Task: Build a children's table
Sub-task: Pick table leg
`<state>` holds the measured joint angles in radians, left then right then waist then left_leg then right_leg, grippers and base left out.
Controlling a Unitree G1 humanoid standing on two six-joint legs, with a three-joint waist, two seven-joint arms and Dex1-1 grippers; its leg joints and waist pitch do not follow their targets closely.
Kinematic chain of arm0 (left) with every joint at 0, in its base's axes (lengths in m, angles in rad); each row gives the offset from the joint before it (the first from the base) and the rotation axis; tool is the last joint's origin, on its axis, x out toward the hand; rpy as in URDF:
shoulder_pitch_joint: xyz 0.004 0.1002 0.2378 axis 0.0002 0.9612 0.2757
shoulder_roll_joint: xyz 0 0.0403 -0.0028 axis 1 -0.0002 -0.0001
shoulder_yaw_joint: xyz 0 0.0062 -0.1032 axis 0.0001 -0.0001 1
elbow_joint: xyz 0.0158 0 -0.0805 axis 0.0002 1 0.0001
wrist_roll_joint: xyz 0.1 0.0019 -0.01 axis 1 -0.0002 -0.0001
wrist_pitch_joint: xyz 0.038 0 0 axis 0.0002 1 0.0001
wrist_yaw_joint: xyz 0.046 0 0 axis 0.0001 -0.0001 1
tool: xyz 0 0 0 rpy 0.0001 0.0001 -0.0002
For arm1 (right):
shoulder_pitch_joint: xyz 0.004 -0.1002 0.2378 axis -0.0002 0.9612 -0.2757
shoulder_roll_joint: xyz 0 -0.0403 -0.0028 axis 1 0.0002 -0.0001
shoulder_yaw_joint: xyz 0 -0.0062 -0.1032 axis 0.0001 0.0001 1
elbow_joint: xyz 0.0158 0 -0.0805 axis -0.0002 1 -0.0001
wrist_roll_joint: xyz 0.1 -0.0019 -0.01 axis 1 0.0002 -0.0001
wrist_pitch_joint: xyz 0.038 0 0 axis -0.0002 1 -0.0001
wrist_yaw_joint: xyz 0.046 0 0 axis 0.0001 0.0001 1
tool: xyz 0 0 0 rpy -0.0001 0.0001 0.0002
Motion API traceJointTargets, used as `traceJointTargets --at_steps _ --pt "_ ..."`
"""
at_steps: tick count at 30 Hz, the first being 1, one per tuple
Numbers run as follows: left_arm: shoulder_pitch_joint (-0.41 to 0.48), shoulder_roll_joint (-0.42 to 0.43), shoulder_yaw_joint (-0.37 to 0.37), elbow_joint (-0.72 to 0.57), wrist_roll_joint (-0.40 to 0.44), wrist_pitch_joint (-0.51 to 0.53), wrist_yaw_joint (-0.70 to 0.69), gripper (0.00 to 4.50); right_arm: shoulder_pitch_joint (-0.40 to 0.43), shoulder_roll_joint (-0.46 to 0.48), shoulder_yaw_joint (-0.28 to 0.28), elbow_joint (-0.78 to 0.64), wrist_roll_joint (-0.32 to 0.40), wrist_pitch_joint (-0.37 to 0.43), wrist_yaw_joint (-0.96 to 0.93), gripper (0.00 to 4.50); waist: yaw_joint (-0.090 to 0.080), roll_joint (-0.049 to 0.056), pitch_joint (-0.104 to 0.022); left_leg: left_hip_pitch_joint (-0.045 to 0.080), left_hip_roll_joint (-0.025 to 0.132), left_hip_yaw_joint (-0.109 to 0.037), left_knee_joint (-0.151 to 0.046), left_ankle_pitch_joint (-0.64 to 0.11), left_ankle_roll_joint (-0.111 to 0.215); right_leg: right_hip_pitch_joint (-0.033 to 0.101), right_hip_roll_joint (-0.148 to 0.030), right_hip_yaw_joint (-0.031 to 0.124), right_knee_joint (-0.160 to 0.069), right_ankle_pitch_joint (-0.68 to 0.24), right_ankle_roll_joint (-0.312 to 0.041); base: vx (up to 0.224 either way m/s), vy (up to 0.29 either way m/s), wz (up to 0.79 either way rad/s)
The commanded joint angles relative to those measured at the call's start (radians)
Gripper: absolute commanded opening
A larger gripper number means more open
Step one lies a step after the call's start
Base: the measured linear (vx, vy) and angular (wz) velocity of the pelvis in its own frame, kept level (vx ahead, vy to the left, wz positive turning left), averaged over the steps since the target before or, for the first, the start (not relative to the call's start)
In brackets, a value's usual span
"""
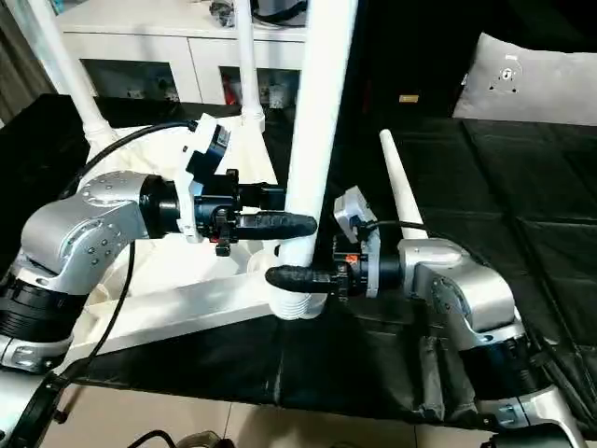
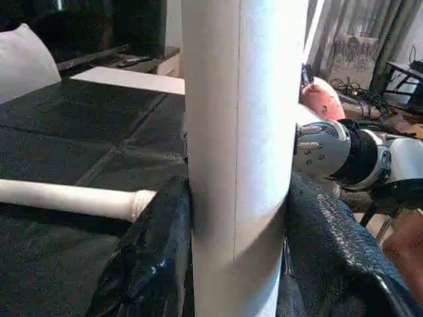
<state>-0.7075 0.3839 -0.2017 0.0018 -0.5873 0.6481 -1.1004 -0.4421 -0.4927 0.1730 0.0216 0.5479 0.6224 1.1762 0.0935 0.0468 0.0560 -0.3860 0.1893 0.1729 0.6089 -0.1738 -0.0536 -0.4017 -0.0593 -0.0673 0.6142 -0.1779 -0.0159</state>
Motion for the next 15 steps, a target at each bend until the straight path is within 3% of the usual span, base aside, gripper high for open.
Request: traceJointTargets --at_steps 1,4,5,9,11,15 --pt "-0.021 0.001 0.002 -0.009 0.016 -0.014 -0.002 1.82 0.003 0.001 0.007 0.002 -0.008 -0.001 -0.003 2.04 0.005 -0.017 -0.075 0.012 0.031 -0.01 -0.059 -0.133 0.033 0.054 -0.073 0.043 -0.075 -0.285 -0.162 0.0 0.0 0.0" --pt "-0.022 0.002 0.003 -0.007 0.017 -0.014 -0.002 1.82 0.005 0.002 0.007 0.002 -0.01 0.004 -0.01 2.04 0.005 -0.017 -0.076 0.013 0.031 -0.01 -0.059 -0.134 0.033 0.054 -0.072 0.043 -0.075 -0.282 -0.164 0.0 0.0 0.0" --pt "-0.022 0.002 0.003 -0.007 0.017 -0.015 -0.003 1.82 0.005 0.002 0.007 0.002 -0.01 0.005 -0.011 2.57 0.005 -0.017 -0.075 0.012 0.031 -0.01 -0.059 -0.133 0.033 0.055 -0.072 0.043 -0.075 -0.28 -0.164 0.0 0.0 0.0" --pt "-0.021 0.007 -0.001 -0.01 0.017 -0.014 -0.013 1.82 -0.001 0.009 -0.004 0.001 0.012 0.045 -0.022 2.76 0.005 -0.017 -0.075 0.012 0.029 -0.01 -0.059 -0.131 0.035 0.055 -0.072 0.043 -0.076 -0.283 -0.164 0.0 0.0 0.0" --pt "-0.021 0.008 -0.002 -0.012 0.016 -0.012 -0.018 1.82 -0.002 0.01 -0.004 0.001 0.012 0.052 -0.025 3.09 0.005 -0.016 -0.075 0.014 0.031 -0.01 -0.059 -0.135 0.032 0.054 -0.072 0.043 -0.076 -0.285 -0.164 0.0 0.0 0.0" --pt "-0.021 0.008 -0.005 -0.014 0.016 -0.011 -0.022 1.82 -0.002 0.011 -0.001 -0.001 0.01 0.054 -0.021 3.16 0.006 -0.016 -0.075 0.014 0.031 -0.01 -0.059 -0.14 0.029 0.054 -0.073 0.043 -0.076 -0.285 -0.165 0.0 0.0 0.0"
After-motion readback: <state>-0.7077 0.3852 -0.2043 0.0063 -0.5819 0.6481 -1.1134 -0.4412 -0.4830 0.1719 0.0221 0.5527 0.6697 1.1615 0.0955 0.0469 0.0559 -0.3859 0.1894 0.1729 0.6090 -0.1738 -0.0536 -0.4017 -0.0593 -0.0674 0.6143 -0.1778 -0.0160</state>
